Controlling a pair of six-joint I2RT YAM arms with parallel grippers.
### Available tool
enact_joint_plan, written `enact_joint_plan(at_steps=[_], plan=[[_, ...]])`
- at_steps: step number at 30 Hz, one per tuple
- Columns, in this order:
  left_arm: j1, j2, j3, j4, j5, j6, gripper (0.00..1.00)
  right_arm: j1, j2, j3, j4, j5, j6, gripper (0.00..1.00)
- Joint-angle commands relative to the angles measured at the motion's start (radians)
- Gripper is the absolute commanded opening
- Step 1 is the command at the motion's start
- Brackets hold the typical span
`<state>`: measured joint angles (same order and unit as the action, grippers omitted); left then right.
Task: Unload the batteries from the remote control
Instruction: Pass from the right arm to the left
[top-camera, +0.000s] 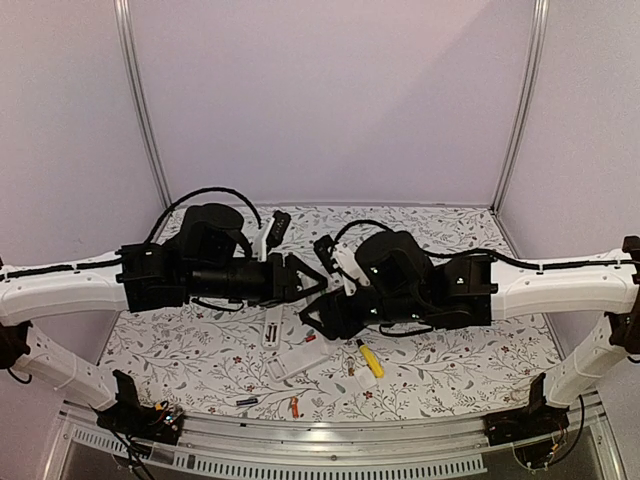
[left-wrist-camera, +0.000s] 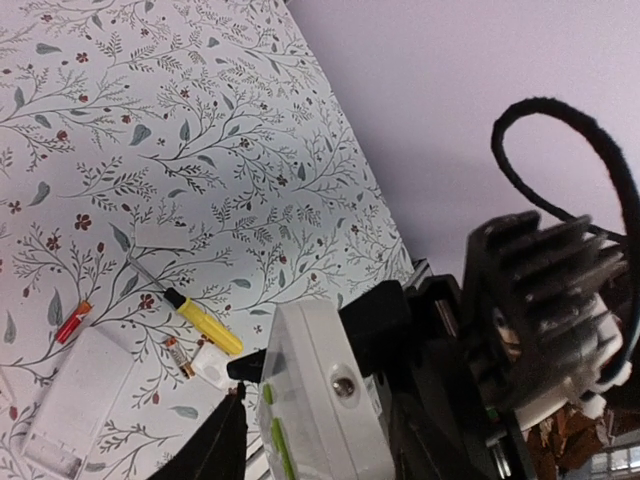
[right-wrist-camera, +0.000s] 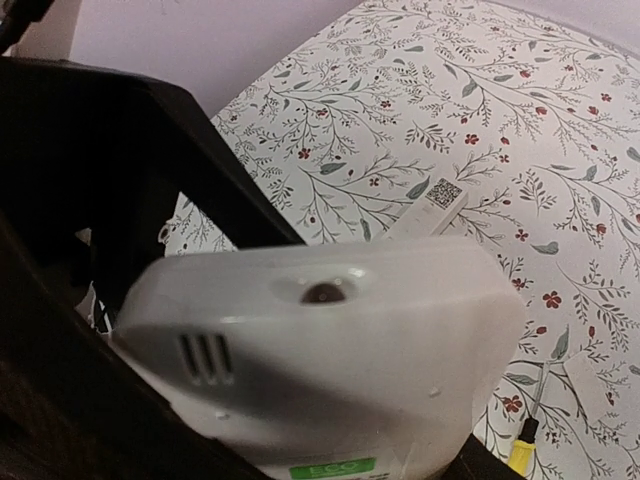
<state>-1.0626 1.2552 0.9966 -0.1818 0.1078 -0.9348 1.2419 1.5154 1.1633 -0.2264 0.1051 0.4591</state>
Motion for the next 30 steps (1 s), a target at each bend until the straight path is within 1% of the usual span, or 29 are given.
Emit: enact_joint_plan(at_steps=[1, 11, 14, 15, 16, 19, 20, 21, 23, 26, 30], plan=[[0.01, 0.029, 0.027, -0.039, -0.007, 0.0, 0.44, 0.013, 0.028, 0.039, -0.032, 0.045, -0.005, 0.24], [0.012, 0.039, -0.01, 0.009, 0.002, -0.045, 0.13, 0.016, 0.07, 0.061, -0.076, 0.082, -0.011, 0.24], [0.019, 0.037, -0.03, 0.045, 0.016, -0.062, 0.06, 0.016, 0.072, 0.06, -0.082, 0.108, -0.003, 0.29], [0.022, 0.034, -0.036, 0.056, 0.021, -0.067, 0.03, 0.017, 0.069, 0.056, -0.078, 0.12, 0.008, 0.32], [0.026, 0.03, -0.042, 0.07, 0.022, -0.073, 0.01, 0.017, 0.062, 0.05, -0.073, 0.127, 0.014, 0.4], [0.039, 0.007, -0.061, 0.103, 0.008, -0.086, 0.0, 0.017, 0.023, 0.02, -0.051, 0.16, 0.051, 0.75], [0.045, -0.005, -0.071, 0.117, -0.003, -0.086, 0.0, 0.016, 0.009, 0.006, -0.041, 0.179, 0.074, 0.84], [0.055, -0.019, -0.083, 0.136, -0.006, -0.08, 0.0, 0.016, -0.017, -0.026, -0.03, 0.201, 0.093, 0.91], [0.083, -0.055, -0.115, 0.16, -0.028, -0.078, 0.0, 0.012, -0.056, -0.079, 0.003, 0.231, 0.155, 0.97], [0.14, -0.135, -0.197, 0.256, -0.025, -0.081, 0.0, 0.0, -0.13, -0.18, 0.106, 0.202, 0.252, 0.99], [0.173, -0.217, -0.297, 0.42, -0.002, -0.09, 0.0, -0.021, -0.226, -0.332, 0.385, 0.106, 0.381, 0.99]])
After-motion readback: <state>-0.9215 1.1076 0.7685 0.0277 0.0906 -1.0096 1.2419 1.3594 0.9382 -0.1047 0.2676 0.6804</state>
